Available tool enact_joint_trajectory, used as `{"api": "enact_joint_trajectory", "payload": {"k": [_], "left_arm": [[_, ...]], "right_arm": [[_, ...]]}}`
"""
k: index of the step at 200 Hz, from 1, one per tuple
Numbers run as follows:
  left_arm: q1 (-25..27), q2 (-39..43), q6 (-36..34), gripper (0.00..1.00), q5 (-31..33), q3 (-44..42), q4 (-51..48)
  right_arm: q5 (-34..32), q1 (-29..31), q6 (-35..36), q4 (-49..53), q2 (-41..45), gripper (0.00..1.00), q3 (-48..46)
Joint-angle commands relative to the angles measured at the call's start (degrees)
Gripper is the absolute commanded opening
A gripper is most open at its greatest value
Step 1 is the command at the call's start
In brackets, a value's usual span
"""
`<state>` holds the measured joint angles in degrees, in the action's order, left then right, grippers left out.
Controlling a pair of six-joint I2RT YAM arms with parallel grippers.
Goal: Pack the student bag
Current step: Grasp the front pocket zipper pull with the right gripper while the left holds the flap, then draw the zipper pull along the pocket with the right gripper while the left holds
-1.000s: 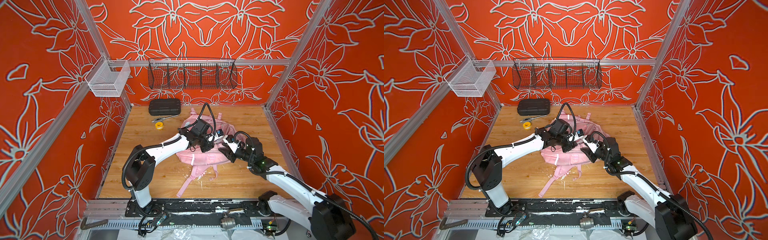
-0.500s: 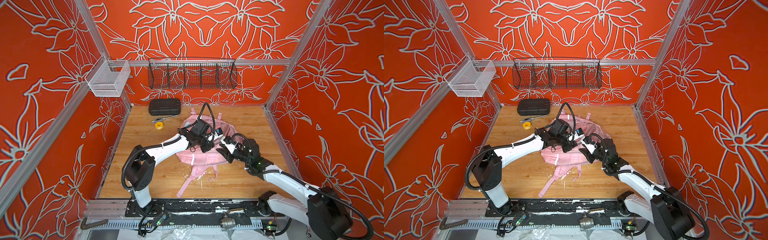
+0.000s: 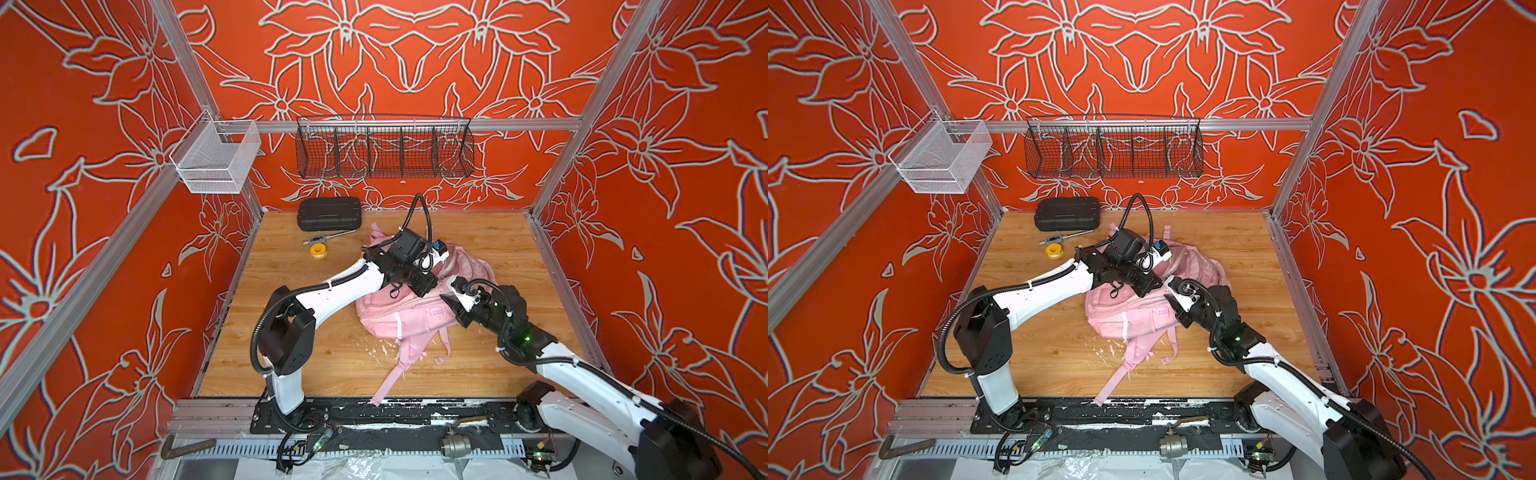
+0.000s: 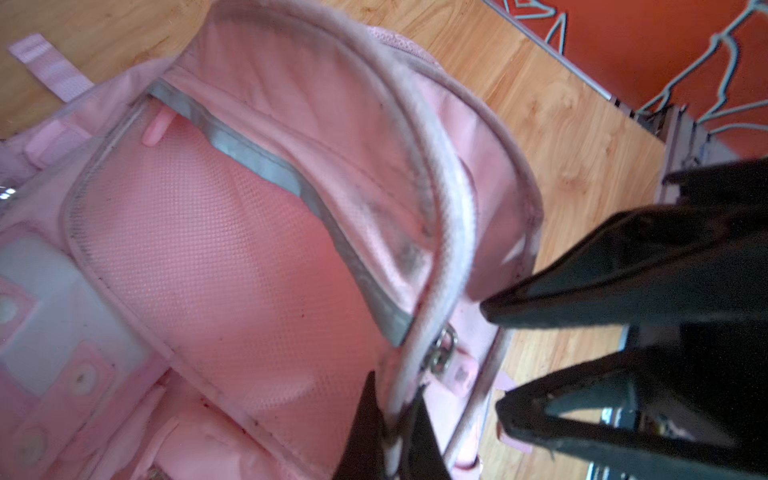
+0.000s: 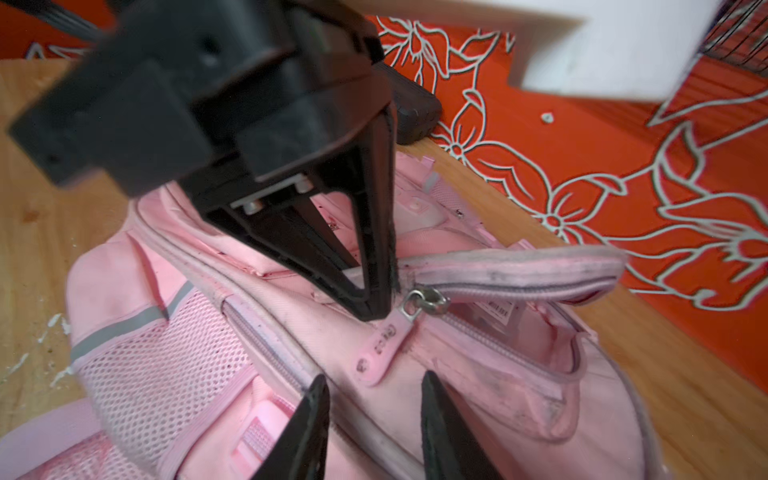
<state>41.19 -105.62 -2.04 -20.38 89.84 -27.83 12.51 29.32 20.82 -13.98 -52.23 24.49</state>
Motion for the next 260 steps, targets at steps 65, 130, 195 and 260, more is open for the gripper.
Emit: {"api": "enact_joint_trajectory", "payload": {"k": [65, 130, 195, 260], "left_arm": [[1.9, -2.5, 9.2, 0.0, -6.5, 6.6, 0.7], [2.3, -2.8, 9.4, 0.0, -7.4, 6.9, 0.2], [2.9, -4.0, 11.2, 0.0, -8.6, 7.7, 0.9], [2.8, -3.5, 9.7, 0.0, -6.0, 8.1, -1.0]], "right_arm": [[-6.8, 0.8, 8.6, 0.7, -0.9, 0.3, -0.7], [-9.7, 0.8, 5.5, -4.3, -2.1, 0.3, -1.7], [-10.4, 0.9, 2.2, -6.7, -5.1, 0.37, -1.0], [-16.4, 0.8, -5.7, -6.6, -2.4, 0.33, -2.2]]}}
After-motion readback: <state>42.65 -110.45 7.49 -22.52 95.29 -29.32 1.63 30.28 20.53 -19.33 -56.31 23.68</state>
